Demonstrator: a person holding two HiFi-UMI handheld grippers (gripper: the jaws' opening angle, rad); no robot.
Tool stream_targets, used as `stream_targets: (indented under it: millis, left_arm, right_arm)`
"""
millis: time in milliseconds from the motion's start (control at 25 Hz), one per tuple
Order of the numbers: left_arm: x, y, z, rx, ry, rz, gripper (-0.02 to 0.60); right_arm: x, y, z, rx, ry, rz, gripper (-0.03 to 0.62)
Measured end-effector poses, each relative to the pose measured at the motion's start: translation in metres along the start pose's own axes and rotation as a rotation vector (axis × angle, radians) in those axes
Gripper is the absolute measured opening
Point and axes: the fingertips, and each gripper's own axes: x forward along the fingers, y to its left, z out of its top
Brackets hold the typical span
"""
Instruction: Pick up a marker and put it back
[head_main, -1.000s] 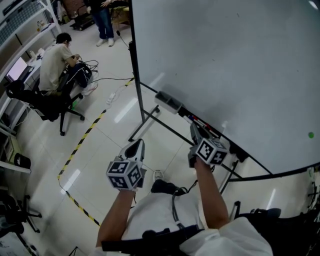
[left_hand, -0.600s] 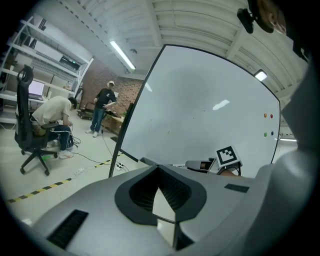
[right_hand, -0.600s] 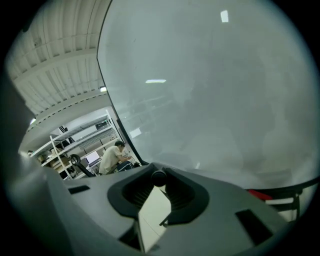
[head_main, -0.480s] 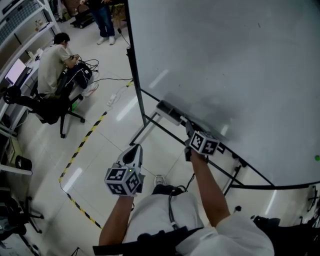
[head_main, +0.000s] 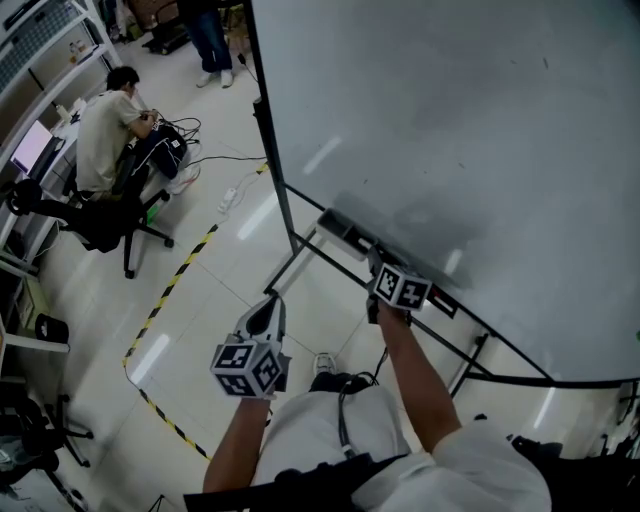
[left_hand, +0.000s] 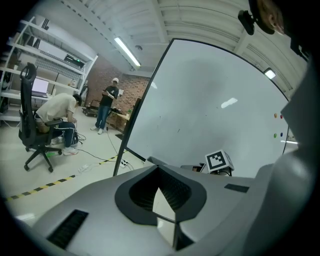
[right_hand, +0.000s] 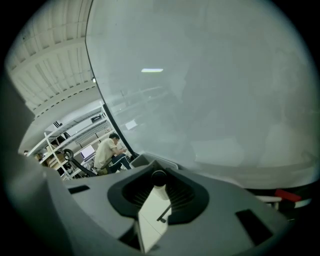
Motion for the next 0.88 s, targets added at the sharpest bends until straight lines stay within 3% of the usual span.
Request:
stream_targets:
  millis: [280,680,800,880]
  left_arm:
    - [0.0,0.004,0.0,-0.009,0.008,0.001,-0.005]
    - [-0.005,0.006,-0.002,-0.02,0.006,0.009,-0.005]
    - [-0.006,0.005,-0.002,-0.02,0.004,0.006,-0.005]
    - [-0.006,0.003,-0.003,-0.019,0.001,0.002,-0.005]
  right_arm:
    - [0.015,0.002,-0.008,0.018,-0.042,0.053,0.086]
    - [0.018,0.0,-0.02,0.001,-0.008,0.036,0.112]
    - [0.016,-0.003,-0.019,0.003,-0.012,0.032,0.207]
    - [0.011,-0.005,-0.016,0.004,-0.022,0.029,0.219]
